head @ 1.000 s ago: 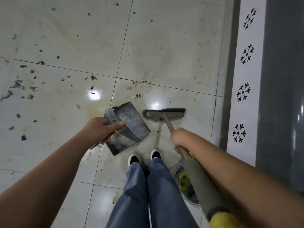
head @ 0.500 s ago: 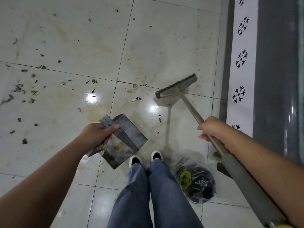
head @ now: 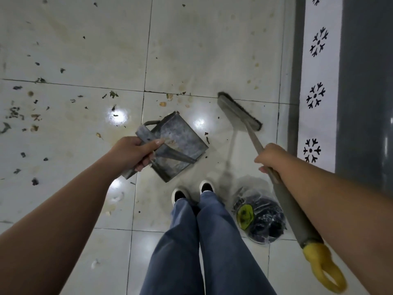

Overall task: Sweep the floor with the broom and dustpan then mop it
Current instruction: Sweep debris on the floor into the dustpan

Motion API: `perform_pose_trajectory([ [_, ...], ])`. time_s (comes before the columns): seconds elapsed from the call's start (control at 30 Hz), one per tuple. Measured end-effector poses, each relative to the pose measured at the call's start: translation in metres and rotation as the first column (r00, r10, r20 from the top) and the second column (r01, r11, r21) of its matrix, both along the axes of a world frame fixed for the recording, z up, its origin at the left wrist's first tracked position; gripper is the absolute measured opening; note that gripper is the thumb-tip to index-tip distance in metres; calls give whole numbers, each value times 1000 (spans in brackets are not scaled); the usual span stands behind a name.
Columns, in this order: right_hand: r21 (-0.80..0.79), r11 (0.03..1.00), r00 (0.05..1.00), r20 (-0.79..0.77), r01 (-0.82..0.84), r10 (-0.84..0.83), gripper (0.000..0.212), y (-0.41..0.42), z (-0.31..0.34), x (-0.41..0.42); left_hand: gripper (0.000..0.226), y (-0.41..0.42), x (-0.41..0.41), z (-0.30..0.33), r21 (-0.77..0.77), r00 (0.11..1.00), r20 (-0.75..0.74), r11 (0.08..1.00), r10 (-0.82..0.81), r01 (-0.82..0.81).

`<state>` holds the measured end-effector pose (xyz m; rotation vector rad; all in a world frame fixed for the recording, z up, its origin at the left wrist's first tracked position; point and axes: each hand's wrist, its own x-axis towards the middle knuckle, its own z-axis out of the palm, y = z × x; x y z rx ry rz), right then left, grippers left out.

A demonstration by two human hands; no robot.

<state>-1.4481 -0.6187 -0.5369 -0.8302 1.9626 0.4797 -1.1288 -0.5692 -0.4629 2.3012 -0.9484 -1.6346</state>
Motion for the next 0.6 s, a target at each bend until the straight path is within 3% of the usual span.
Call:
perform_pose_trajectory([
  [0.07,30,943,932,150,330,-331,29,10,-7,-5,47,-3,-1,-3,-6,1000,7,1000,-18,18],
  [0.23,191,682,633,260,706,-729,31,28,-18,-11,47,-2,0,-9,-10,1000,-1,1000,-23,23],
  [0.3,185,668,617,268,721,-740,28,28,-18,-6,46,0,3,-10,-9,999,3,999,-34,34],
  [0.43,136,769,725,267,624,-635,25,26,-15,11,47,7,16,-7,7,998,18,998,-67,67],
  [0.6,294,710,683,206,640,-701,27,24,4,42,49,14,31,-6,25,993,69,996,-93,91],
])
